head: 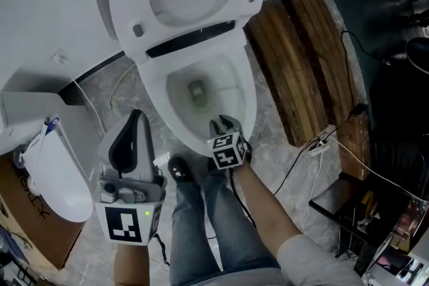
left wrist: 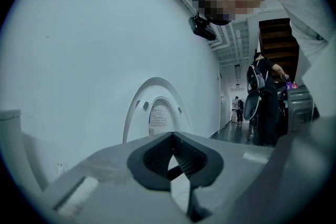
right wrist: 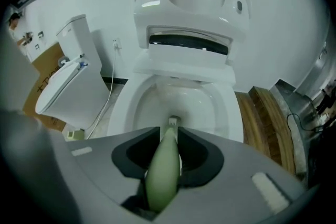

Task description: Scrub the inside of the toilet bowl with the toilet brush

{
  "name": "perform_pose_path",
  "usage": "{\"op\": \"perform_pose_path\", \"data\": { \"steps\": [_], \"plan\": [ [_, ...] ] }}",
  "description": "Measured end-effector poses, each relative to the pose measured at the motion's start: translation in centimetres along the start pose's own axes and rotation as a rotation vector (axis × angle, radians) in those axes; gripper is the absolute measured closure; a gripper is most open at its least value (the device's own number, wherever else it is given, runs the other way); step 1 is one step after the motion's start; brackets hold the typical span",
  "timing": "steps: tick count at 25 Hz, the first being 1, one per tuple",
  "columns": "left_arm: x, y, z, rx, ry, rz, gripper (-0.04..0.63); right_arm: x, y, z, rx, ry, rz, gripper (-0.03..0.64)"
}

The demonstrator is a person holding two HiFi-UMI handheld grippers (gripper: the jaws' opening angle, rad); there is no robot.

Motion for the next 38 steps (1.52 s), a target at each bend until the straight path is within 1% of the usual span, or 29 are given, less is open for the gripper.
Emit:
{"op": "perform_pose_path", "data": {
  "steps": [3, 9, 17, 22, 26, 29, 32, 38],
  "plan": [
    [-0.3, -0.3, 0.0, 0.002, 0.001, -0.001, 0.592, -0.6, 0.0, 0.3, 0.016, 0.031, 0.0, 0.511],
    [-1.0, -0.8, 0.1, 0.005, -0.008, -0.01, 0.592, -1.1, 0.1, 1.4, 0.047, 0.057, -0.007, 0.511],
    [-2.2, -1.3, 0.2, 0.0, 0.007, -0.005, 0.592, -1.9, 0.3, 3.2, 0.069, 0.021, -0.013, 0.511],
    [-2.3, -1.2, 0.8, 0.019, -0.022, -0.042, 0.592, -2.1, 0.3, 3.9, 0.085, 0.009, -0.028, 0.511],
    [-2.5, -1.3, 0.9, 0.014, 0.002, -0.051, 0.592, -2.1, 0.0, 4.1, 0.09, 0.004, -0.046, 0.511],
    [-2.6, -1.3, 1.0, 0.009, 0.018, -0.053, 0.592, -2.3, -0.6, 4.0, 0.096, 0.015, -0.057, 0.511],
    [-2.1, -1.2, 1.6, 0.03, 0.0, -0.073, 0.592, -2.2, -1.5, 4.0, 0.116, 0.034, -0.068, 0.511],
    [-1.5, -2.0, 2.2, 0.007, 0.022, -0.07, 0.592, -2.1, -4.3, 3.6, 0.141, 0.088, -0.092, 0.511]
  ]
}}
Point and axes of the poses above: the fingertips, and each gripper's own axes: y forward along the fingers, x to its right, z out of its top, the point moved 2 cm from there along -y, backward along the fingers, and after that the axes turned 8 degrees about z, right-handed, at the moved point
